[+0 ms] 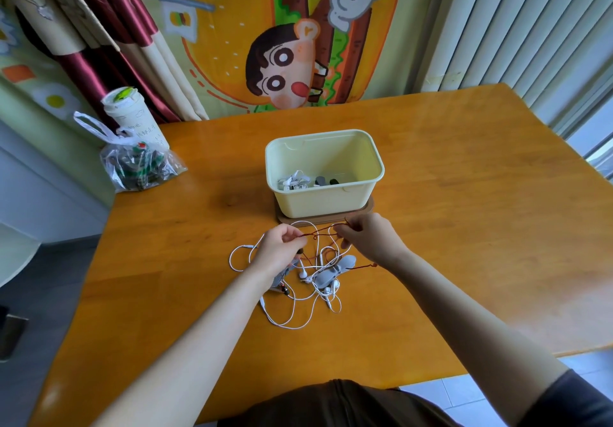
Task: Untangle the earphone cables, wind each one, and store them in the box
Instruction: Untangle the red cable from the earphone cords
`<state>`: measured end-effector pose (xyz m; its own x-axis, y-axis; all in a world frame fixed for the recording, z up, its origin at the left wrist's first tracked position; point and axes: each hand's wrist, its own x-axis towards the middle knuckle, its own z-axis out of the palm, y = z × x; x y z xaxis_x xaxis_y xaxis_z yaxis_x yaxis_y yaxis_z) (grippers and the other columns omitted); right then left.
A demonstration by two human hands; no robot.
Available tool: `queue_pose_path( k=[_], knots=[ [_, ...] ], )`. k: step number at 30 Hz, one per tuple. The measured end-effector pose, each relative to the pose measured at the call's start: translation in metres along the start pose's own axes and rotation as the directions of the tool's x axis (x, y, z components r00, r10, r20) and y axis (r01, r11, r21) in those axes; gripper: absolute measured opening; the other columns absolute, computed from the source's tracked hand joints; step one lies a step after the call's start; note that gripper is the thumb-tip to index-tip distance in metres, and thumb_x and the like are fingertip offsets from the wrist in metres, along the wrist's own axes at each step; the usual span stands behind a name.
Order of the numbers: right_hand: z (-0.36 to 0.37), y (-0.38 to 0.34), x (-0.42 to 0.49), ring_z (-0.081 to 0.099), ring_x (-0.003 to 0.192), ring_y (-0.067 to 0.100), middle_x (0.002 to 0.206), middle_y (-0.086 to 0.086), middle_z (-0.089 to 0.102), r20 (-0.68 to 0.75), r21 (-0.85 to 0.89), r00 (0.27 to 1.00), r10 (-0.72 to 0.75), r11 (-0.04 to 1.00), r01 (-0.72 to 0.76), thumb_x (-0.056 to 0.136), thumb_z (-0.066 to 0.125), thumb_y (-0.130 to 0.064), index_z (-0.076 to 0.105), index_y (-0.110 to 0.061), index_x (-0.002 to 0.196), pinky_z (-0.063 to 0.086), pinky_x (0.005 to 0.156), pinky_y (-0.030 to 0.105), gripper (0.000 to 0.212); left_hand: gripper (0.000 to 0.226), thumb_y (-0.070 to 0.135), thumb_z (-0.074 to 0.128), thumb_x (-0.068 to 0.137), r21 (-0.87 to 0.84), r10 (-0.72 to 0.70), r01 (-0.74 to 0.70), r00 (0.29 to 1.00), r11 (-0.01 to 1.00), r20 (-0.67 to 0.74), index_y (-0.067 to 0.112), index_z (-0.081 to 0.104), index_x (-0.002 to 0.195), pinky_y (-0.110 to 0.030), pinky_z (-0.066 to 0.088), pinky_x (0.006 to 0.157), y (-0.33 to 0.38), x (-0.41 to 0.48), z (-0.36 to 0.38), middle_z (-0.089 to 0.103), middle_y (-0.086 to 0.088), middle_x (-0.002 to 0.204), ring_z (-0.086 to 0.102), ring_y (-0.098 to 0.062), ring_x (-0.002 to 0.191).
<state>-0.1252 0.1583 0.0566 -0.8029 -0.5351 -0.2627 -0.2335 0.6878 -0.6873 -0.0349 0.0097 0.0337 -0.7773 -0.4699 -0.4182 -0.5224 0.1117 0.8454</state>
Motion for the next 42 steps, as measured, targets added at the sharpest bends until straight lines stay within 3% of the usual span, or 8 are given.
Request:
queue_pose_path(
  k=[7, 15, 21, 23, 26, 31, 35, 42],
  knots=[
    [-0.003, 0.002, 0.006, 0.046, 0.049, 0.008, 0.071, -0.001, 0.068, -0.040, 0.023, 0.999, 0.025, 0.999, -0.024, 0.094, 0.054, -0.028, 0.068, -0.012, 0.075, 0.038, 0.048, 0.021, 0.029, 0.011, 0.007, 0.065, 0.088, 0.038, 0.029, -0.033, 0.996, 0.999, 0.088, 0.015, 0.059, 0.092, -0.020, 0.051, 0.055, -0.010, -0.005, -0.005, 0.065, -0.006, 0.091, 0.061, -0.011, 0.062],
    [0.002, -0.001, 0.004, 0.053, 0.054, 0.002, 0.058, -0.013, 0.060, 0.019, -0.008, 1.000, -0.018, 1.000, 0.019, 0.090, 0.058, -0.026, 0.066, -0.011, 0.071, 0.041, 0.054, 0.019, 0.026, 0.010, 0.016, 0.065, 0.089, 0.115, 0.263, -0.263, 0.965, 0.958, 0.022, 0.025, 0.068, 0.091, -0.018, 0.045, 0.061, 0.002, -0.004, -0.001, 0.063, 0.006, 0.086, 0.058, -0.010, 0.076],
    [0.001, -0.005, 0.005, 0.052, 0.053, 0.005, 0.059, -0.011, 0.062, 0.021, 0.030, 0.999, -0.039, 0.999, 0.039, 0.091, 0.057, -0.023, 0.058, -0.023, 0.057, 0.041, 0.052, 0.018, 0.034, 0.025, 0.029, 0.051, 0.097, 0.177, 0.050, -0.071, 0.991, 0.982, 0.121, 0.017, 0.062, 0.079, -0.021, 0.040, 0.055, 0.003, -0.006, 0.004, 0.059, 0.001, 0.074, 0.052, -0.010, 0.058],
    [0.001, -0.006, 0.006, 0.050, 0.051, 0.005, 0.059, -0.011, 0.061, 0.037, 0.018, 0.999, -0.037, 0.999, 0.037, 0.091, 0.057, -0.023, 0.057, -0.023, 0.057, 0.039, 0.050, 0.017, 0.034, 0.028, 0.032, 0.047, 0.098, 0.160, -0.009, -0.021, 0.982, 0.987, 0.189, 0.018, 0.067, 0.085, -0.023, 0.042, 0.059, 0.002, -0.008, 0.004, 0.059, 0.003, 0.078, 0.052, -0.009, 0.064],
    [0.002, -0.006, 0.005, 0.050, 0.042, -0.002, 0.057, -0.010, 0.060, 0.043, 0.028, 0.999, -0.034, 0.999, 0.032, 0.090, 0.058, -0.022, 0.057, -0.021, 0.057, 0.033, 0.042, 0.008, 0.034, 0.019, 0.032, 0.050, 0.097, 0.152, 0.019, -0.041, 0.989, 0.988, 0.147, 0.022, 0.064, 0.106, -0.030, 0.048, 0.087, 0.000, -0.005, 0.003, 0.059, 0.004, 0.101, 0.056, -0.010, 0.101],
    [0.004, -0.008, 0.003, 0.049, 0.040, -0.007, 0.058, -0.010, 0.059, 0.057, 0.051, 0.997, -0.053, 0.997, 0.050, 0.091, 0.058, -0.023, 0.056, -0.022, 0.058, 0.033, 0.041, 0.005, 0.033, 0.008, 0.023, 0.056, 0.094, 0.246, 0.202, -0.193, 0.979, 0.950, -0.011, 0.022, 0.062, 0.099, -0.012, 0.035, 0.071, -0.001, -0.003, 0.005, 0.052, 0.004, 0.114, 0.046, -0.007, 0.102],
    [0.006, -0.006, 0.002, 0.047, 0.041, -0.002, 0.059, -0.006, 0.062, 0.050, 0.042, 0.997, -0.059, 0.997, 0.057, 0.091, 0.057, -0.025, 0.066, -0.009, 0.068, 0.033, 0.041, 0.008, 0.029, 0.010, 0.023, 0.062, 0.090, 0.094, 0.290, -0.303, 0.948, 0.948, 0.129, 0.018, 0.068, 0.097, -0.019, 0.043, 0.082, 0.003, -0.008, 0.011, 0.064, 0.004, 0.102, 0.057, -0.008, 0.099],
    [0.001, 0.005, 0.005, 0.048, 0.052, 0.003, 0.060, -0.012, 0.059, -0.009, -0.044, 0.999, -0.041, 0.998, 0.040, 0.095, 0.051, -0.028, 0.054, -0.023, 0.061, 0.036, 0.051, 0.021, 0.035, 0.011, 0.028, 0.061, 0.092, 0.136, 0.267, -0.308, 0.929, 0.942, 0.257, 0.027, 0.066, 0.082, -0.015, 0.041, 0.075, -0.005, -0.011, 0.016, 0.062, -0.003, 0.102, 0.057, -0.007, 0.092]
  ],
)
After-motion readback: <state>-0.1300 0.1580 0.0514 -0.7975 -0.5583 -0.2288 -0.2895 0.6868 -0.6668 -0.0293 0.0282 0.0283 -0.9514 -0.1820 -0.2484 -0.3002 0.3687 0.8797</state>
